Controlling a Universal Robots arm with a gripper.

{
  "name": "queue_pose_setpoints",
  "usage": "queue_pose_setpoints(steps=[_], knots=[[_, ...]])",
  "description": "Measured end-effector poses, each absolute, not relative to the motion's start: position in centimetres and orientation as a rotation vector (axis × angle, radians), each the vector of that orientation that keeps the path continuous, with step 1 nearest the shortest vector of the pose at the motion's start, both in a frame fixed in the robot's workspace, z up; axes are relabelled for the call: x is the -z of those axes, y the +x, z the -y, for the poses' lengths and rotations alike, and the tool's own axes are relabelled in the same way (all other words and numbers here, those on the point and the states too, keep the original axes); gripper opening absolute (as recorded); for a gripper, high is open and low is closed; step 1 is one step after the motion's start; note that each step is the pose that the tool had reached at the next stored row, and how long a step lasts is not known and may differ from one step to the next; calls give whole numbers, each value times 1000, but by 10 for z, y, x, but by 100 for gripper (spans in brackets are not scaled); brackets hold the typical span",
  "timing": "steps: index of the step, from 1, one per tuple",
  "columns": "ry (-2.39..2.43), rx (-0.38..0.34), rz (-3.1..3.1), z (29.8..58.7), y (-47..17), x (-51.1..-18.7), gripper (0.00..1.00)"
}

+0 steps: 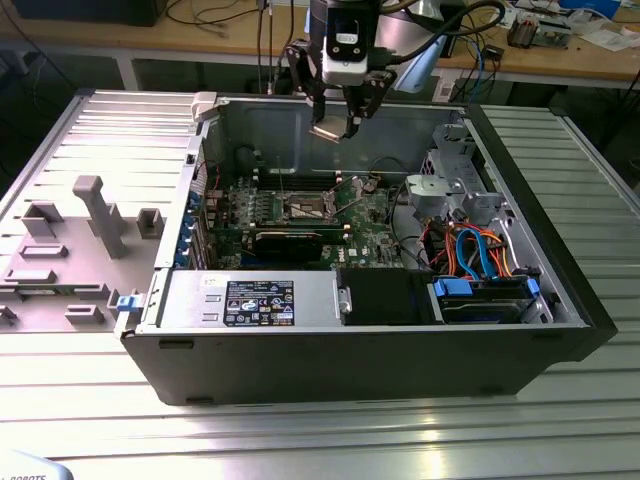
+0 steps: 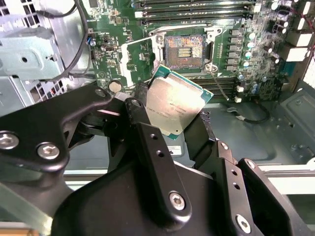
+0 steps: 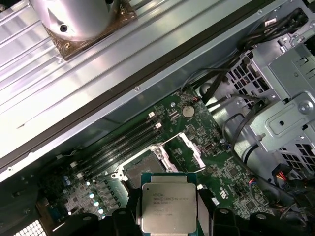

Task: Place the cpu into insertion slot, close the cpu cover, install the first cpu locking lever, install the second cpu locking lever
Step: 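Place the cpu into insertion slot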

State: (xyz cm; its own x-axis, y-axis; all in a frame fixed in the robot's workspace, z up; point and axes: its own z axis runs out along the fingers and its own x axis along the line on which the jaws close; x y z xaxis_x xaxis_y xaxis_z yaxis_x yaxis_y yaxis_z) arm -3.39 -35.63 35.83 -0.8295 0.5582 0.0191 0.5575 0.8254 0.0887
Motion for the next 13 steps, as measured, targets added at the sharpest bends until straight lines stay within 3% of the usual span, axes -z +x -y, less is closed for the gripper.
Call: queue_pose_setpoints(steps=[13], knots=[[1029,-139,-2953,356,-34,-358,54]])
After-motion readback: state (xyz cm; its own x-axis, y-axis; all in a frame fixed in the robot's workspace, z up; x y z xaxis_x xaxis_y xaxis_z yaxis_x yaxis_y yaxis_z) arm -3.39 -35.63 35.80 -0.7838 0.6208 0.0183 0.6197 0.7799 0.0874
